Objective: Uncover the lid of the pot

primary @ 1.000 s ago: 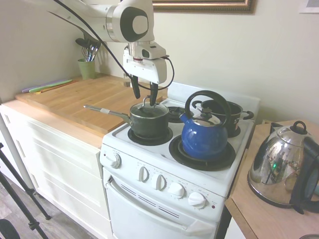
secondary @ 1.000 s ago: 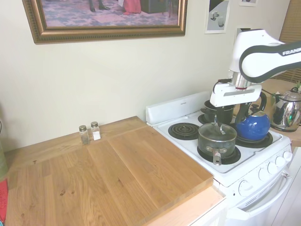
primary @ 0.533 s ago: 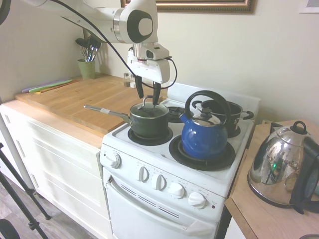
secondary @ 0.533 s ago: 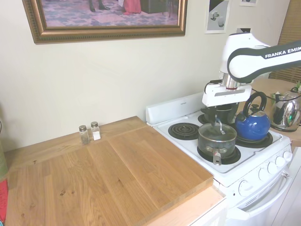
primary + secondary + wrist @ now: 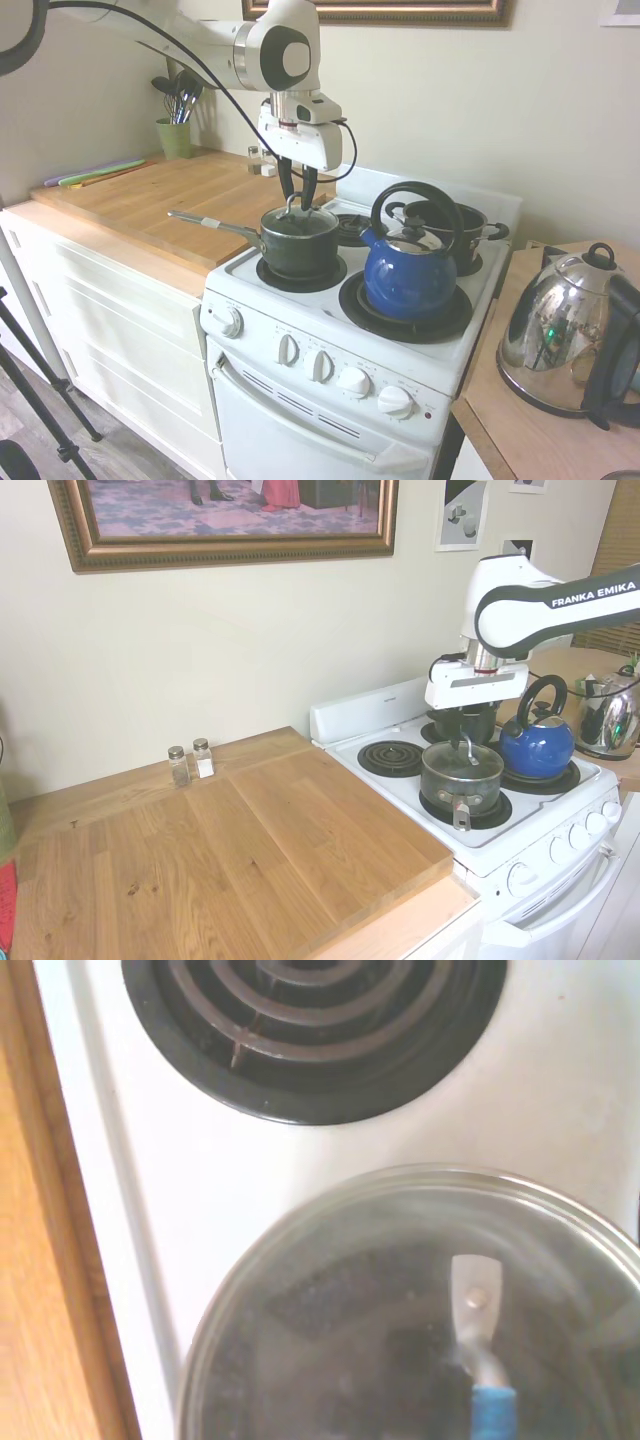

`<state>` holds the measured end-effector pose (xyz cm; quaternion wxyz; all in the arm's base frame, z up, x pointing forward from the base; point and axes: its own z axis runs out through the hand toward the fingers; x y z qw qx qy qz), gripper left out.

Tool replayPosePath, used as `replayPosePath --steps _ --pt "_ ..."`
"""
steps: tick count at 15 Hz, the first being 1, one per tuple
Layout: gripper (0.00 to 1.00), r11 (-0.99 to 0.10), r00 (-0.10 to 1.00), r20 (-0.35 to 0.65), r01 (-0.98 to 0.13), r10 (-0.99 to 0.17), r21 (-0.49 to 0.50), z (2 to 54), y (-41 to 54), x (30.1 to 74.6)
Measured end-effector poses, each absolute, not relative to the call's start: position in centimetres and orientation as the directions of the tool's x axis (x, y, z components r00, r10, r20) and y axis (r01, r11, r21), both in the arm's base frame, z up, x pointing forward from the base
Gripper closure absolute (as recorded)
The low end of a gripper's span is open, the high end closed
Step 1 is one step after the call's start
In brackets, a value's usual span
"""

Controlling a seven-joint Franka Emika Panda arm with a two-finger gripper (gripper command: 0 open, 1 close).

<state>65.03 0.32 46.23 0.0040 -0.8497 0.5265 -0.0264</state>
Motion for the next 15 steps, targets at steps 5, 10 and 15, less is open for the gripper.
replayPosePath --steps 5,10,15 --pt "1.0 -0.448 0.447 0.038 -0.894 -0.894 -0.027 45.7 0.5 65.6" --pt "1.0 -0.445 0.444 0.036 -0.895 -0.895 -0.025 45.7 0.4 65.8" --pt "1.0 -0.44 0.438 0.058 -0.897 -0.897 -0.038 47.3 1.3 65.5"
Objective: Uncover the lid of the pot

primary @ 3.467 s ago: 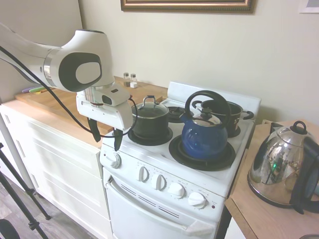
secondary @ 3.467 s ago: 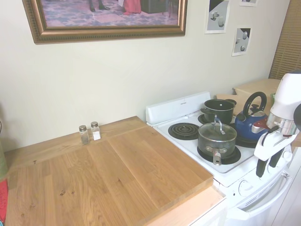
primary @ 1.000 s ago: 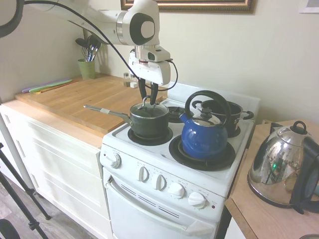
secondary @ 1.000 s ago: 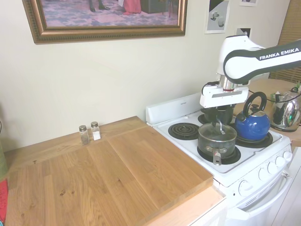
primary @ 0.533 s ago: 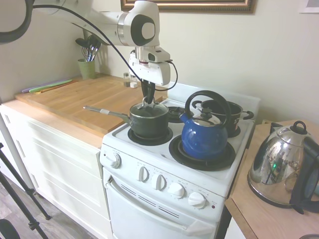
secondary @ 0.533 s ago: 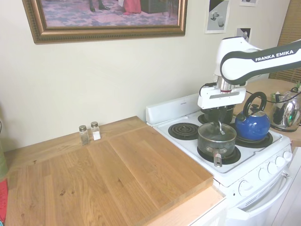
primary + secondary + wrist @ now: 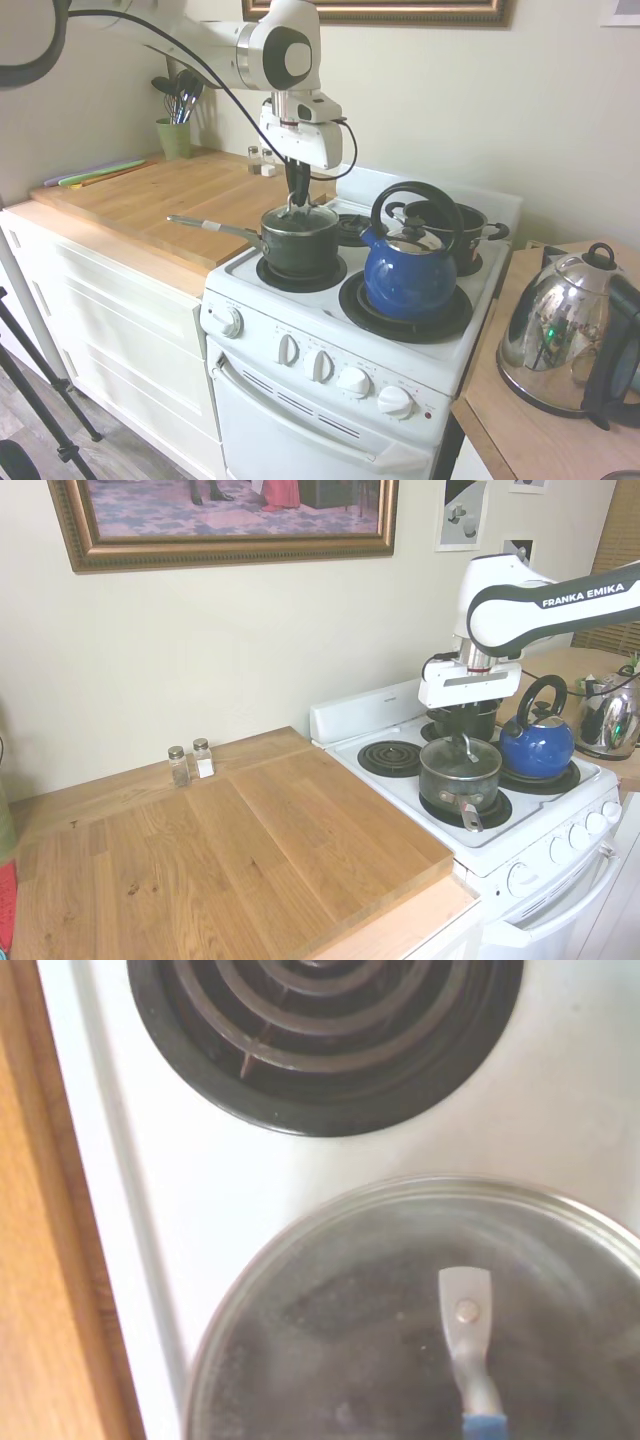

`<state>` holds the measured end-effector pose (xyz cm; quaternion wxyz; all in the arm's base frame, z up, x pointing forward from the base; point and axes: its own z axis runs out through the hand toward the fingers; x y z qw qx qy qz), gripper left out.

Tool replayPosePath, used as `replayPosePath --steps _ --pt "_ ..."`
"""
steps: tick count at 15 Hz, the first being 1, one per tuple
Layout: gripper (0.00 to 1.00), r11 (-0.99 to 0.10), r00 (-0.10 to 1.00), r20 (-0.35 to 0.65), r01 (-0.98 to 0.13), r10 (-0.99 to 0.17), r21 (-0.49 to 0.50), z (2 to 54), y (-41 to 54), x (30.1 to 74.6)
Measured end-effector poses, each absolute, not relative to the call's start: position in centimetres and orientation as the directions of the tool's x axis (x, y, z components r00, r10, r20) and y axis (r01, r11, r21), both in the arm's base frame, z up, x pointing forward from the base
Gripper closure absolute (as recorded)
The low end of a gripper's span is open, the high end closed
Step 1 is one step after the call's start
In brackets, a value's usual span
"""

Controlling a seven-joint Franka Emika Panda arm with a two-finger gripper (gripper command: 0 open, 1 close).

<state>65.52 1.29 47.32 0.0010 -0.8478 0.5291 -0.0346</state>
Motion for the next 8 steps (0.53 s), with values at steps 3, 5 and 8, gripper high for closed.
replayPosePath --steps 3,5,8 --pt "1.0 -0.426 0.421 0.109 -0.904 -0.901 -0.025 51.3 3.8 64.1" --pt "1.0 -0.42 0.415 0.151 -0.907 -0.897 -0.003 54.0 6.3 63.5" --pt "1.0 -0.414 0.415 0.224 -0.909 -0.882 0.054 56.7 12.4 62.6"
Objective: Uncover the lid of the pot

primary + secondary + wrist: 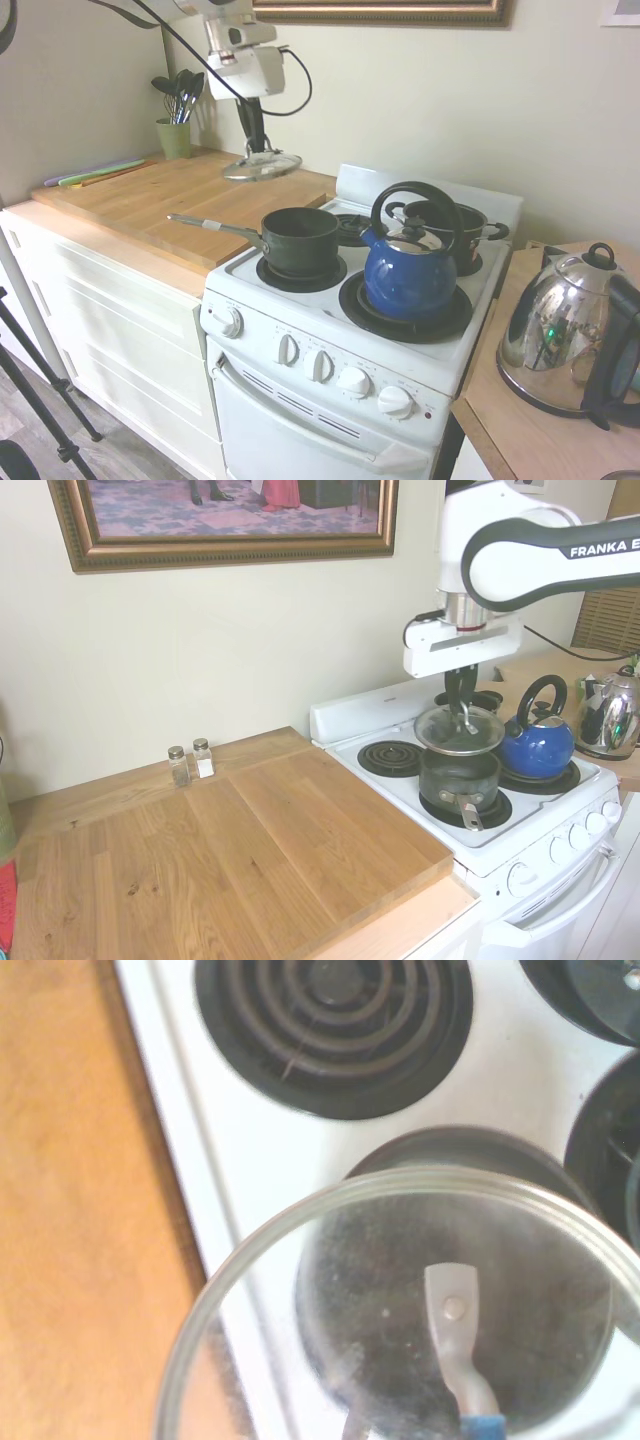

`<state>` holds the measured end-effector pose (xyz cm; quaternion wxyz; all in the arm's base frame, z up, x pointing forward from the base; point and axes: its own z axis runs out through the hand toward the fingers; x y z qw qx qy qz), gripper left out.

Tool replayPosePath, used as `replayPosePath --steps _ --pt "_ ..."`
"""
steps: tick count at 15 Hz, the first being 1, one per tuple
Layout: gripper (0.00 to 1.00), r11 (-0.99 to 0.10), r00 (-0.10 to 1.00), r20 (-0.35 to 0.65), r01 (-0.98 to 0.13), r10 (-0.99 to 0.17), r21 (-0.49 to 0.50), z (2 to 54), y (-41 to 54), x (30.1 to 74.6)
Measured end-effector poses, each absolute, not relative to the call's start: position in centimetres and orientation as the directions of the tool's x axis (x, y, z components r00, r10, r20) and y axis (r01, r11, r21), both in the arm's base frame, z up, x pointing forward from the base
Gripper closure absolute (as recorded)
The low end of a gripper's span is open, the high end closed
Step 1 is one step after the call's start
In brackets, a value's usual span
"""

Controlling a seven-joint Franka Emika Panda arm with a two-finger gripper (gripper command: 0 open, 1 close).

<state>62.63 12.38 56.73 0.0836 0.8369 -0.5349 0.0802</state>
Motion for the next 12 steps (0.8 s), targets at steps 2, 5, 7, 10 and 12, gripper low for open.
replayPosePath --steps 2,5,7,10,12 --pt "1.0 -0.405 0.417 0.277 -0.909 -0.866 0.103 56.5 16.9 62.7" --pt "1.0 -0.39 0.435 0.358 -0.9 -0.826 0.195 52.7 23.5 63.3" --pt "1.0 -0.381 0.451 0.405 -0.892 -0.795 0.245 50.2 27.1 63.5" --pt "1.0 -0.37 0.468 0.443 -0.881 -0.764 0.294 47.2 30.5 63.9" --pt "1.0 -0.343 0.47 0.455 -0.877 -0.756 0.336 44.7 31.2 64.4"
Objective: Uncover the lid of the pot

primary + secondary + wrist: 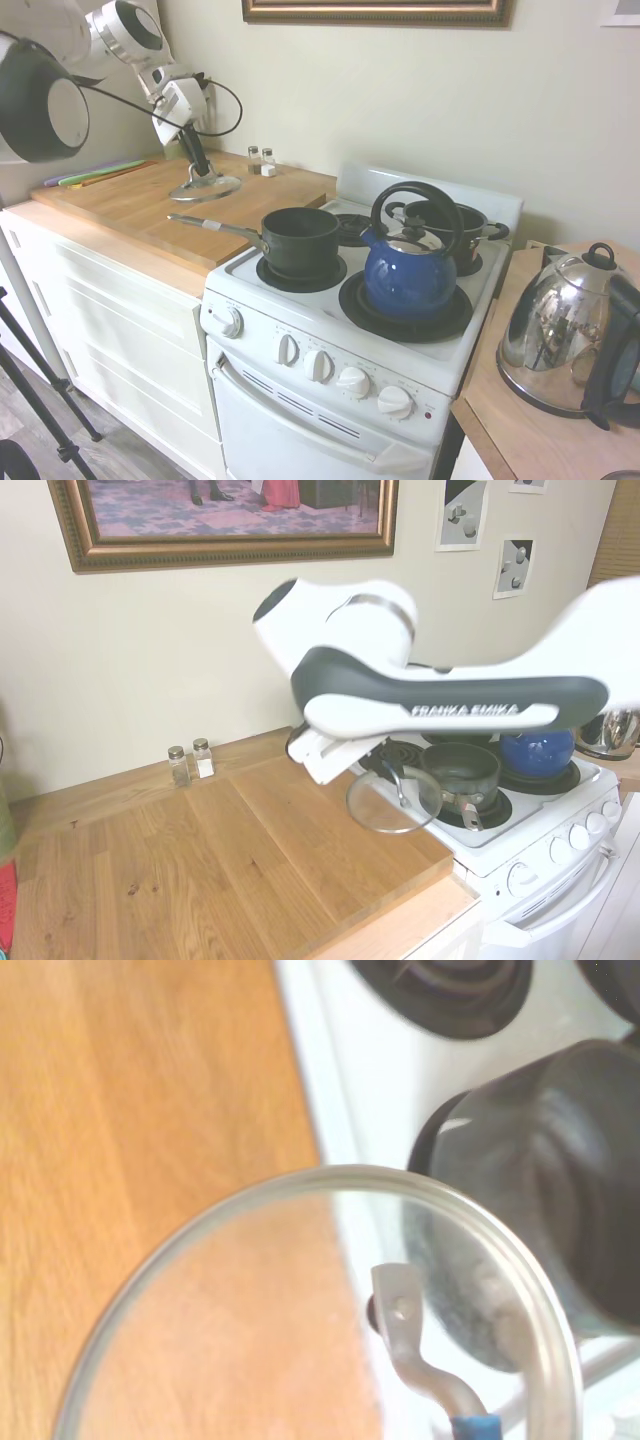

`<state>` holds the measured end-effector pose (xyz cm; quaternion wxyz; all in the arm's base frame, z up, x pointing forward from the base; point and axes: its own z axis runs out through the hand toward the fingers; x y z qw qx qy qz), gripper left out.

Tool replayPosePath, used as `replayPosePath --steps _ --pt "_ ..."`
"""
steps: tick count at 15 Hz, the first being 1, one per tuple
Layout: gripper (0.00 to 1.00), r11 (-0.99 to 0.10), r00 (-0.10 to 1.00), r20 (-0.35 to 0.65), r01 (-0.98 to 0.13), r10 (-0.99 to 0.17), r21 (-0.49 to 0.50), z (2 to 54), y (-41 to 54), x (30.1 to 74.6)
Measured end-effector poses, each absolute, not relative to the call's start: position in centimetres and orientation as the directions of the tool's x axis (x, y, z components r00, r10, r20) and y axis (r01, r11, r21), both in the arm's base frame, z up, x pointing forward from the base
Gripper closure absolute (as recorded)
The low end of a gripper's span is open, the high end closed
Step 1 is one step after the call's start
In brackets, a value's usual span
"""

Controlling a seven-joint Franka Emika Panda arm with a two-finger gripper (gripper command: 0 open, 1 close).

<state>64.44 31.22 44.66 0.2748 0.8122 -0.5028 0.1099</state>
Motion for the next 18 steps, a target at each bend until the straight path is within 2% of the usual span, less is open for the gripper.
replayPosePath --steps 10,18 --pt "1.0 -0.337 0.528 0.426 -0.829 -0.734 0.446 37.2 31.4 66.4" --pt "1.0 -0.382 0.571 0.343 -0.788 -0.746 0.482 35.5 31.6 66.3"
